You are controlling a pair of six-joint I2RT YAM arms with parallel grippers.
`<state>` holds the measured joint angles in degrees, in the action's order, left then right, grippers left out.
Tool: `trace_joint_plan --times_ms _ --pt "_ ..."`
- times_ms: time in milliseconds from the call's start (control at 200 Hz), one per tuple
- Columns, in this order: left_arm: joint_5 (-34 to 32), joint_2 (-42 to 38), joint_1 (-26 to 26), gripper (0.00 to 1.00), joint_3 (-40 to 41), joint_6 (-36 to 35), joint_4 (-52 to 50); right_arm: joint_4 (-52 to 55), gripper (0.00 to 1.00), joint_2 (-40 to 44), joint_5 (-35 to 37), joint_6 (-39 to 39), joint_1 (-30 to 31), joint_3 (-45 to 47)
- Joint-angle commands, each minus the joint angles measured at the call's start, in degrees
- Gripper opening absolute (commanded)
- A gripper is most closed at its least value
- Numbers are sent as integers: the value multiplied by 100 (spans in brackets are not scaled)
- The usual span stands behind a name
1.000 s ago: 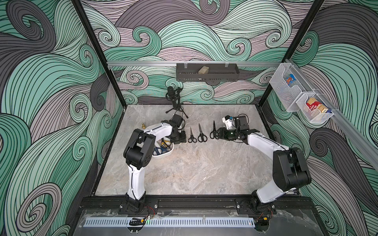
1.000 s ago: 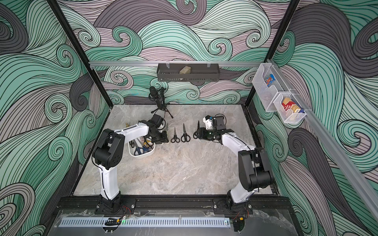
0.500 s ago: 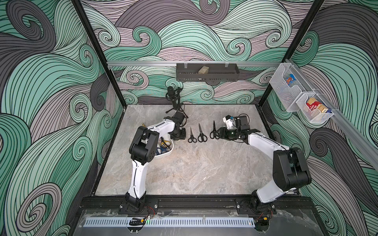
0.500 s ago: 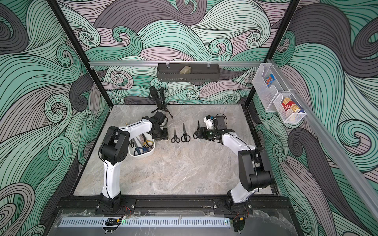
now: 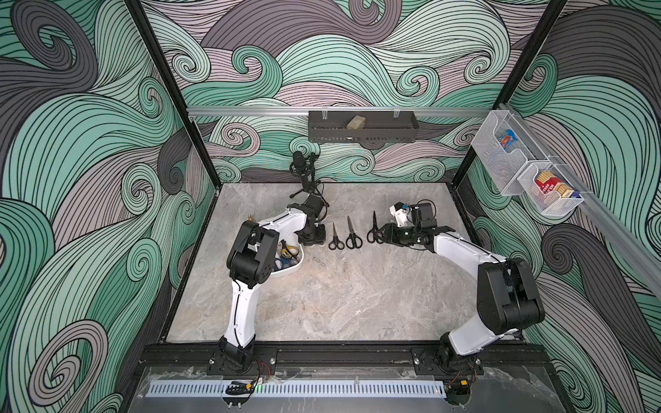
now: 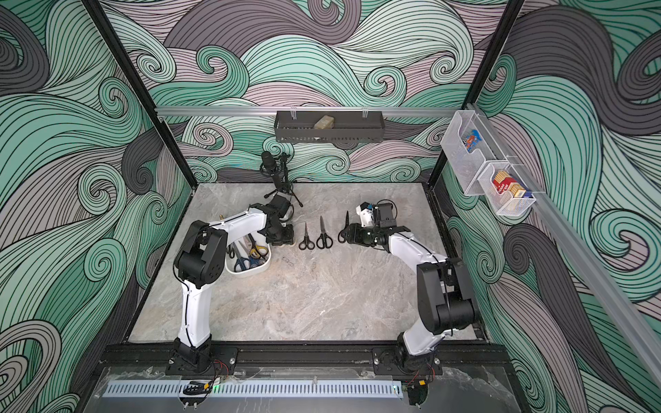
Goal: Take the scissors out of the storage box
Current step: Place the scissors at the center of the board.
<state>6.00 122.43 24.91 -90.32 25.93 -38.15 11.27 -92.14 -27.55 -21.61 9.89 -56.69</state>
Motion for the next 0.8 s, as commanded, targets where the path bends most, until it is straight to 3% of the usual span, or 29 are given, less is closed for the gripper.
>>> trace_joint_plan --times_ms 0,796 --pt "-13 272 41 33 -47 -2 -263 6 46 -28 -32 51 -31 43" --pt "51 194 46 44 -267 56 -298 15 47 241 1 43 -34 128"
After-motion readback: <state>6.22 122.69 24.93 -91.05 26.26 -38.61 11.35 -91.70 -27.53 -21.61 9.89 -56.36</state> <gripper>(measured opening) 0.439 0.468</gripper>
